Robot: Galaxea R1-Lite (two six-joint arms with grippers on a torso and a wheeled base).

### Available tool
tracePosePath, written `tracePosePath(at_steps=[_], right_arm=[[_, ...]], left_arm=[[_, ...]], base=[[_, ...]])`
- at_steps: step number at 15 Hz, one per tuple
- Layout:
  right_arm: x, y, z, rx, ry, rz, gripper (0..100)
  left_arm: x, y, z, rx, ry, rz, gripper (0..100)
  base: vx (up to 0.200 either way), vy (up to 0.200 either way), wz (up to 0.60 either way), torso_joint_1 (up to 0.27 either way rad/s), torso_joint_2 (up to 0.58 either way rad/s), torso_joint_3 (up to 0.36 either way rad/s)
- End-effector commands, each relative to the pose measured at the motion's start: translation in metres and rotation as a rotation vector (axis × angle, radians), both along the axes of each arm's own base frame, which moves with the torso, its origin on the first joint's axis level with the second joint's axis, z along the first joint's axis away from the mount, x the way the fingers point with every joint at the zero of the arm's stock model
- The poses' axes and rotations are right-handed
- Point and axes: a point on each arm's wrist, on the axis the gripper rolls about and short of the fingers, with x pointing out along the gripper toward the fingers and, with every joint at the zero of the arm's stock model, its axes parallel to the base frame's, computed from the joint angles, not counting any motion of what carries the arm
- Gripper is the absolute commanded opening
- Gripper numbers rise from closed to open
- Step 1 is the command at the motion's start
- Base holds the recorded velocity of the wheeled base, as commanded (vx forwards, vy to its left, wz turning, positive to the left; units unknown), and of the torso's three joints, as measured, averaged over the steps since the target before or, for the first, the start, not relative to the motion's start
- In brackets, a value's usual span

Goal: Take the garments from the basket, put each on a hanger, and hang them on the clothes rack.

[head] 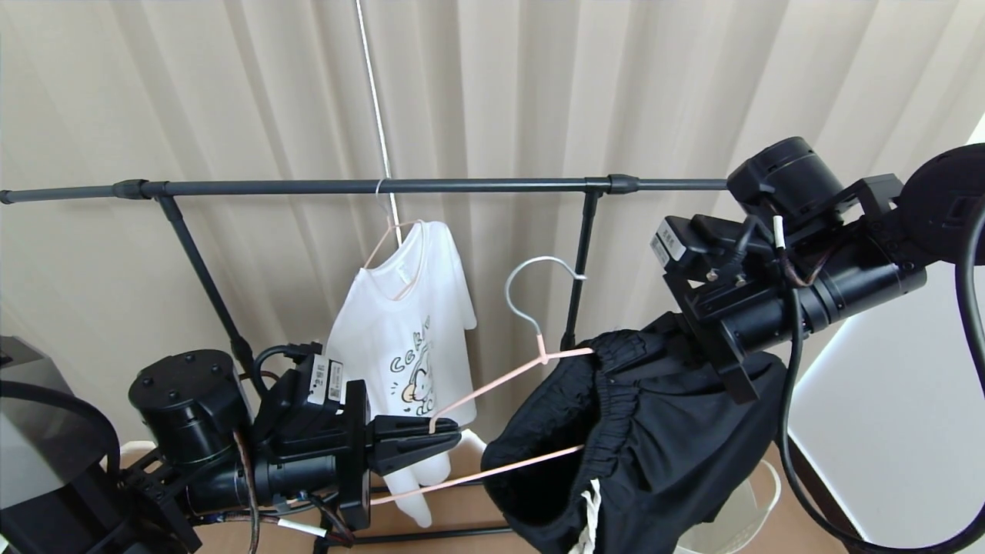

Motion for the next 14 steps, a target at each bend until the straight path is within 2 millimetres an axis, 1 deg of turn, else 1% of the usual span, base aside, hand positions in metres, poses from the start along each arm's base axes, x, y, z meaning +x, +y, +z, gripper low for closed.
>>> tracePosePath(at_steps=[1, 4, 5, 8, 10, 14], right_arm=[[-0.003, -0.001, 0.002, 0.002, -0.004, 0.002, 0], [-0.008, -0.001, 0.003, 0.003, -0.007, 0.007, 0], [-0.011, -0.002, 0.004, 0.006, -0.009, 0.009, 0], [-0.015, -0.002, 0.008, 0.009, -0.015, 0.014, 0], [-0.017, -0.003, 0.007, 0.008, -0.014, 0.015, 0], [-0.024, -0.006, 0.007, 0.006, -0.008, 0.014, 0]], left_arm=[[0.000, 0.000, -0.001, 0.001, 0.005, 0.004, 0], [0.000, 0.000, -0.001, 0.002, 0.009, 0.004, 0], [0.000, 0.000, -0.002, 0.003, 0.010, 0.004, 100], [0.000, 0.001, -0.003, 0.005, 0.010, 0.007, 100], [0.001, 0.002, -0.002, 0.005, 0.009, 0.011, 100], [0.000, 0.017, 0.004, -0.003, -0.005, 0.065, 100]], base=[[0.000, 0.000, 0.00, 0.000, 0.00, 0.000], [0.000, 0.000, 0.00, 0.000, 0.00, 0.000], [0.000, 0.000, 0.00, 0.000, 0.00, 0.000], [0.000, 0.000, 0.00, 0.000, 0.00, 0.000], [0.000, 0.000, 0.00, 0.000, 0.00, 0.000], [0.000, 0.000, 0.00, 0.000, 0.00, 0.000]])
